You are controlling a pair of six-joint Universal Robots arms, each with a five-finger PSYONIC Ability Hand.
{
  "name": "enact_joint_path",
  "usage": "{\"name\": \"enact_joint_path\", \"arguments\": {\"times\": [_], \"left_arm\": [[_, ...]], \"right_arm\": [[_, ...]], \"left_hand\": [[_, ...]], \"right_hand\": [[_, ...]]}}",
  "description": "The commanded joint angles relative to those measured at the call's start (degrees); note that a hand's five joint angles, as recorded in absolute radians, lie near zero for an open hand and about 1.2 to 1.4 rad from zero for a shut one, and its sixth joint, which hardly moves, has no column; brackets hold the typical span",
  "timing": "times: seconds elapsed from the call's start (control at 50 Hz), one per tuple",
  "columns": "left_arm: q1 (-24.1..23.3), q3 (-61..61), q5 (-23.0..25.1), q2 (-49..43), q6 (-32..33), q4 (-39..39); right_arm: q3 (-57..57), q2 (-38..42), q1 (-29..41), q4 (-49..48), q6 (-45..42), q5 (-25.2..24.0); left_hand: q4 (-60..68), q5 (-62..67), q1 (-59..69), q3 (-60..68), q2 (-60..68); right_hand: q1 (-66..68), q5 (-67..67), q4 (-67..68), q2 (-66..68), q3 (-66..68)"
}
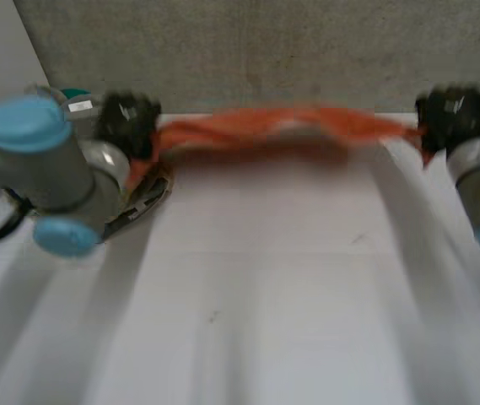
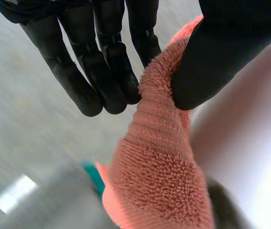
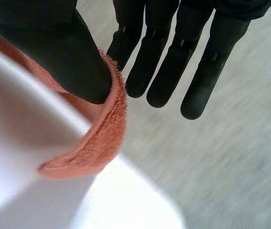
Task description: Fold the laundry.
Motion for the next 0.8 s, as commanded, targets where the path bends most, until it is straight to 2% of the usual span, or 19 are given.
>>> {"name": "enact_joint_path", "arguments": {"times": [0.02, 0.04, 0.1, 0.16, 0.24, 0.36, 0.64, 0.7, 0.8], "left_arm": [[-1.15, -11.43, -0.1, 1.07, 3.76, -5.11], [-1.33, -12.57, -0.1, 1.95, 4.55, -6.95], [-1.24, -13.46, -0.1, 3.44, 5.35, -9.77], [-0.8, -13.29, -0.1, 7.21, 5.0, -13.9], [0.08, -11.8, 0.08, 10.47, 3.77, -14.35], [0.87, -7.93, 0.17, 10.66, 1.57, -14.79], [1.05, 5.69, -0.45, -1.9, 0.87, -22.17], [1.4, 11.4, -0.36, -5.42, 0.95, -24.53], [1.66, 20.37, -0.71, -11.22, 2.71, -33.93]], "right_arm": [[9.52, 1.51, -3.59, 3.82, -8.14, -1.94], [10.3, 1.33, -4.11, 5.3, -10.06, -2.12], [10.49, 0.72, -4.47, 7.42, -11.66, -2.38], [10.75, -1.21, -4.82, 11.54, -12.19, -3.52], [11.19, -2.44, -5.52, 13.05, -11.23, -5.19], [12.33, -2.36, -5.96, 12.52, -9.12, -5.81], [13.48, -2.18, -6.05, 12.0, -9.03, -6.6], [13.65, -2.01, -6.14, 12.0, -9.03, -6.86], [13.56, -2.01, -6.32, 12.0, -9.47, -6.95]], "left_hand": [[1.93, 4.69, 5.94, 2.32, 1.85], [-4.78, -2.01, -0.76, -4.38, -4.86], [-10.55, -7.78, -6.53, -10.15, -10.62], [-30.16, -27.4, -26.15, -29.77, -30.24], [-39.15, -36.38, -35.13, -38.75, -39.22], [-40.34, -37.58, -36.32, -39.94, -40.42], [-36.48, -33.72, -32.46, -36.09, -36.56], [-34.96, -32.19, -30.94, -34.56, -35.03], [-32.77, -30.01, -28.76, -32.38, -32.85]], "right_hand": [[15.44, 11.74, 11.44, 12.52, 11.86], [15.44, 11.74, 11.44, 12.52, 11.86], [15.44, 11.74, 11.44, 12.52, 11.86], [15.44, 11.74, 11.44, 12.52, 11.86], [15.44, 11.74, 11.44, 12.52, 11.86], [15.44, 11.74, 11.44, 12.52, 11.86], [15.44, 11.74, 11.44, 12.52, 11.86], [15.44, 11.74, 11.44, 12.52, 11.86], [15.44, 11.74, 11.44, 12.52, 11.86]]}}
